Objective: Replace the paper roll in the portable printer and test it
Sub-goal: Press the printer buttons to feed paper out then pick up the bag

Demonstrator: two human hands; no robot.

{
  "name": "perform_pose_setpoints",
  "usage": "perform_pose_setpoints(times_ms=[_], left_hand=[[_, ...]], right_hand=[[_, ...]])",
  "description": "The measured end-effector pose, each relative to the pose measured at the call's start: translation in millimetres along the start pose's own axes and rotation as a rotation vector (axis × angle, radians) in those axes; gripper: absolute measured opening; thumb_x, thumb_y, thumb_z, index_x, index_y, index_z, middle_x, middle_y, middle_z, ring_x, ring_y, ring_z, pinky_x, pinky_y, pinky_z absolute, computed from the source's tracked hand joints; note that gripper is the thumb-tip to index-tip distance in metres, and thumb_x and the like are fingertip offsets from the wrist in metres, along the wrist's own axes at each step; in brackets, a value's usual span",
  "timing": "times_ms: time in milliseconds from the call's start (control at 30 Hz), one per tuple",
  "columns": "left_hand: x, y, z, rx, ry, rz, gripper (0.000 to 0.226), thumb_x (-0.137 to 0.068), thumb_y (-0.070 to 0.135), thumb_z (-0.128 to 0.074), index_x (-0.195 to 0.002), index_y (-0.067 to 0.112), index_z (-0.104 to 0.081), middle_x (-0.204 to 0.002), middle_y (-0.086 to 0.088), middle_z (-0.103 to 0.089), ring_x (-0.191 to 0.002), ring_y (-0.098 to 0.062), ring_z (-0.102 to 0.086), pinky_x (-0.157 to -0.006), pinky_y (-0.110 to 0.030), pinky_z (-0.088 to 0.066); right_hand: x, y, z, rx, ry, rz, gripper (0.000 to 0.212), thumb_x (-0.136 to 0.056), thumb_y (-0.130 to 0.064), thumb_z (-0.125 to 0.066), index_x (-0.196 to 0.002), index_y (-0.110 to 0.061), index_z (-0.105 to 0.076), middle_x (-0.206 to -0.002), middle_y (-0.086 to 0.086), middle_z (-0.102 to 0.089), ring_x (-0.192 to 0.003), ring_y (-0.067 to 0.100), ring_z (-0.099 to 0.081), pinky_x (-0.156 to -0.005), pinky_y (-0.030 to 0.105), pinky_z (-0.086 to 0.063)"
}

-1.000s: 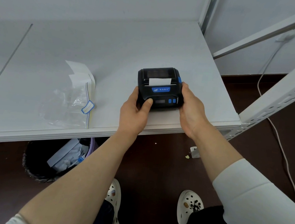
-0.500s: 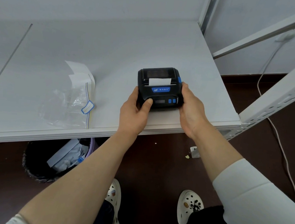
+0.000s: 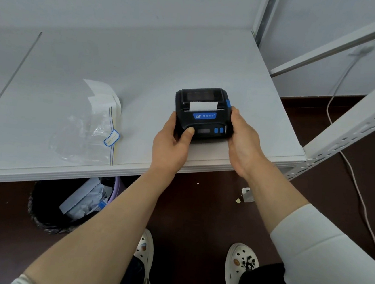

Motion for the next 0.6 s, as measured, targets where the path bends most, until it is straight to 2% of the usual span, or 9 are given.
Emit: perform_pose_setpoints(times_ms=[300,500,600], left_hand=[[1.4,2.9,0.1,-0.025,-0.001,-0.001,0.05,-0.083,0.029,-0.05,-0.132,0.018,-0.052,-0.117,0.002,-0.068,-0.112,-0.012,-0.061,-0.101,-0.038,-0.047],[3.8,8.3,0.8,-0.047,0.001,-0.007,0.047,-0.083,0.03,-0.049,-0.129,0.02,-0.054,-0.105,0.009,-0.067,-0.097,-0.008,-0.062,-0.095,-0.032,-0.05],[4.1,9.3,0.6,-0.05,0.007,-0.005,0.048,-0.083,0.03,-0.048,-0.13,0.021,-0.053,-0.106,0.01,-0.067,-0.096,-0.006,-0.061,-0.095,-0.03,-0.05]], right_hand=[[3.8,-2.6,-1.6,0.004,0.001,0.006,0.037,-0.096,-0.044,-0.036,-0.117,-0.026,-0.061,-0.126,0.001,-0.061,-0.125,0.013,-0.048,-0.117,0.04,-0.025],[4.8,-3.1,-2.3,0.003,-0.005,0.006,0.038,-0.096,-0.045,-0.036,-0.119,-0.026,-0.06,-0.128,0.002,-0.06,-0.127,0.013,-0.047,-0.117,0.04,-0.025],[4.9,-3.9,-2.2,-0.001,-0.004,0.009,0.038,-0.096,-0.044,-0.037,-0.12,-0.026,-0.06,-0.127,0.002,-0.061,-0.126,0.013,-0.048,-0.117,0.04,-0.026]])
Point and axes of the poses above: each hand's wrist, its own x-axis away from the middle knuckle, its own z-axis out of the back of the hand, y = z × x, the point moved 5 cm from there along -x, towards the middle knuckle
